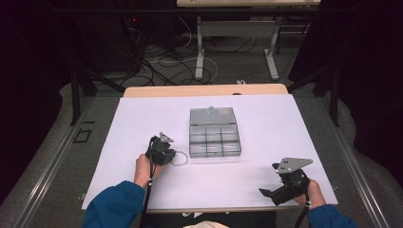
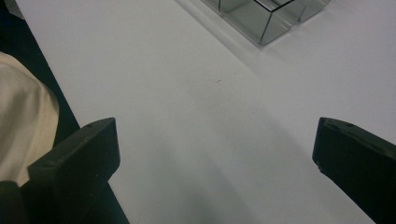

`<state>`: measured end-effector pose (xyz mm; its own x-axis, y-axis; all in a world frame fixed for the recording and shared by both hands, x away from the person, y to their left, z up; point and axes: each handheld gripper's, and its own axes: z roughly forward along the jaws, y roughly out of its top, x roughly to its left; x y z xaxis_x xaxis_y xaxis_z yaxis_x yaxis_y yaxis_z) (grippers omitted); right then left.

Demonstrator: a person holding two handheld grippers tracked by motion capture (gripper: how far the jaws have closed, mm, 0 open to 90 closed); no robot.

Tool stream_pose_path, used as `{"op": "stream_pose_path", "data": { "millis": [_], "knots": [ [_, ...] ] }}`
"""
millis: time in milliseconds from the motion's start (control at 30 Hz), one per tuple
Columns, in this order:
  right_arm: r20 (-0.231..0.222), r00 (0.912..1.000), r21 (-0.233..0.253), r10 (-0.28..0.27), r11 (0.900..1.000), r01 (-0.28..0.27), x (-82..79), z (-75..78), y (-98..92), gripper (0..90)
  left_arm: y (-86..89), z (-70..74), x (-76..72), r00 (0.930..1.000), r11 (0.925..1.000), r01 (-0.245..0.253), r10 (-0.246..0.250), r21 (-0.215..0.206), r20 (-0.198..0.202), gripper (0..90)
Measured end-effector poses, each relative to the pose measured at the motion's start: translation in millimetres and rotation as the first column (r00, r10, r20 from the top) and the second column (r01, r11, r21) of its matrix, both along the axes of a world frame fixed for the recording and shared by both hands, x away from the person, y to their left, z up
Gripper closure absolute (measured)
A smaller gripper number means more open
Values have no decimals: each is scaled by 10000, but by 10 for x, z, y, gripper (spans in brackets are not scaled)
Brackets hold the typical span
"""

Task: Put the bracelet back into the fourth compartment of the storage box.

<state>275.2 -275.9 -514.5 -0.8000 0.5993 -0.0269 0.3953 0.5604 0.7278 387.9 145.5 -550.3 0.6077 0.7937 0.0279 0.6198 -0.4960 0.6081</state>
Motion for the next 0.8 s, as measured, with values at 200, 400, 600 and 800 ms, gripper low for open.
{"op": "stream_pose_path", "data": {
  "millis": [200, 400, 600, 800],
  "knots": [
    [7, 10000, -15, -16, 10000, 16, -1, 0, 2, 4, 6, -1, 0, 10000, 10000, 86, -86, -27, 30, 851],
    [-73, 10000, -111, 61, 9999, -62, -2, 5, -1, 12, 11, 24, -9, 9998, 9998, 190, -190, -16, 31, 852],
    [38, 10000, -26, -7, 10000, 7, -5, 2, 2, 10, 23, 78, -27, 9994, 9996, 281, -279, -81, 215, 852],
    [-15, 10000, -70, 20, 10000, -20, 0, 8, -6, 4, 14, 123, -62, 9986, 9994, 353, -350, -54, 398, 852]
  ]
}}
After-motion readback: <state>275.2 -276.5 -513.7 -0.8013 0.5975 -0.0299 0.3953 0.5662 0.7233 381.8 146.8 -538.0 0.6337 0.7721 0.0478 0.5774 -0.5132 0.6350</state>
